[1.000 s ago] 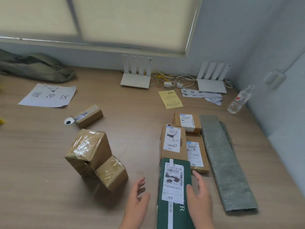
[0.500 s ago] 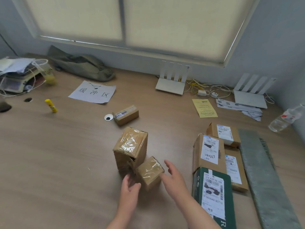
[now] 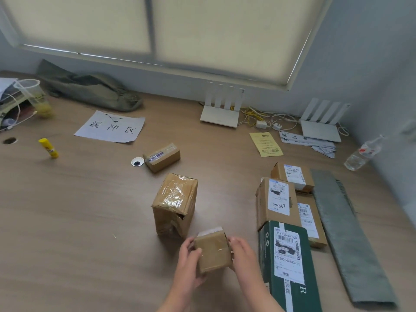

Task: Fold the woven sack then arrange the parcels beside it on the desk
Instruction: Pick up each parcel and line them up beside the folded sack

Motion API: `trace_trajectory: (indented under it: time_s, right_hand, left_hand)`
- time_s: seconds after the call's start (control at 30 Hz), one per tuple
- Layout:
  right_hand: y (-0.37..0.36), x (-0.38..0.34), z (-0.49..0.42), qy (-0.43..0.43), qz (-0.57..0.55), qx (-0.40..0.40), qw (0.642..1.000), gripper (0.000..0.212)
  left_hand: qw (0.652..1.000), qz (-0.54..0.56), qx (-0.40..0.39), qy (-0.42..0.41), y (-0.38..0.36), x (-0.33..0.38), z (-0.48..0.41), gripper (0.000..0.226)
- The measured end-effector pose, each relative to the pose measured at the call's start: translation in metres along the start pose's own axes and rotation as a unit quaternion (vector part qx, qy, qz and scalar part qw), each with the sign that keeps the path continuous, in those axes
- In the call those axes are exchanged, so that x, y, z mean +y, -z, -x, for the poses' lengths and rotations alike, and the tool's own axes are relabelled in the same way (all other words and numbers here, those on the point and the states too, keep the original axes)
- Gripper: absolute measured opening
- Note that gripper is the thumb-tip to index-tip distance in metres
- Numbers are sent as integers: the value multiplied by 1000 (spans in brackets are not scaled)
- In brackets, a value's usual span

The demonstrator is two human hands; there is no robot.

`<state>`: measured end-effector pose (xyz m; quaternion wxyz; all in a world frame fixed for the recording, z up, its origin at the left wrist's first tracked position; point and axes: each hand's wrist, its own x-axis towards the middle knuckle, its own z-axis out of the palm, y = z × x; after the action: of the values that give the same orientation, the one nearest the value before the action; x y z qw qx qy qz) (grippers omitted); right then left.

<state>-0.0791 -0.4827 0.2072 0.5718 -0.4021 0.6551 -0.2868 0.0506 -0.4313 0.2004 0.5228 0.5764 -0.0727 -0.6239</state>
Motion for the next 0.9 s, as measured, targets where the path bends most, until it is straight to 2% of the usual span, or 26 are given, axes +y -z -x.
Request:
trace_trajectory:
  time_s: [0.07, 0.13, 0.23, 0.27, 0.33, 0.4, 0.47, 0.57, 0.7, 0.83, 0.9]
  right_hand:
    - [5, -5, 8, -14, -23, 29, 999, 30]
    - [12, -9, 12, -9, -30, 38, 999, 33]
    - [24, -24, 23, 25, -47, 28, 998, 56]
    - [28, -28, 24, 37, -50, 22, 998, 63]
    - [37, -42, 28, 64, -72, 15, 995, 56]
    - [47, -52, 28, 93, -115, 2, 989, 36]
    - [56, -61, 28, 112, -139, -20, 984, 41]
    - [65, -71, 32, 128, -148, -44, 980, 61]
    - [80, -82, 32, 116, -149, -93, 978, 73]
    - [100, -88, 28, 82, -88, -92, 988, 59]
    - [107, -90, 27, 69, -49, -121, 989, 50]
  left_hand:
    - [1000, 11, -7, -14, -7, 5, 6, 22]
    - [999, 10, -10, -49, -14, 11, 12, 15]
    - [995, 1, -13, -99, -25, 22, 21, 32]
    - [993, -5, -17, -118, -29, 25, 23, 28]
    - [988, -19, -32, -152, -37, 31, 25, 20]
    - [981, -33, -50, -184, -45, 39, 30, 32]
    - [973, -47, -64, -216, -51, 47, 34, 41]
    - [964, -68, -71, -246, -59, 51, 38, 37]
    - [963, -75, -101, -238, -62, 54, 41, 34]
    - [959, -109, -138, -221, -58, 60, 43, 33]
    - [961, -105, -120, -224, -62, 61, 44, 35]
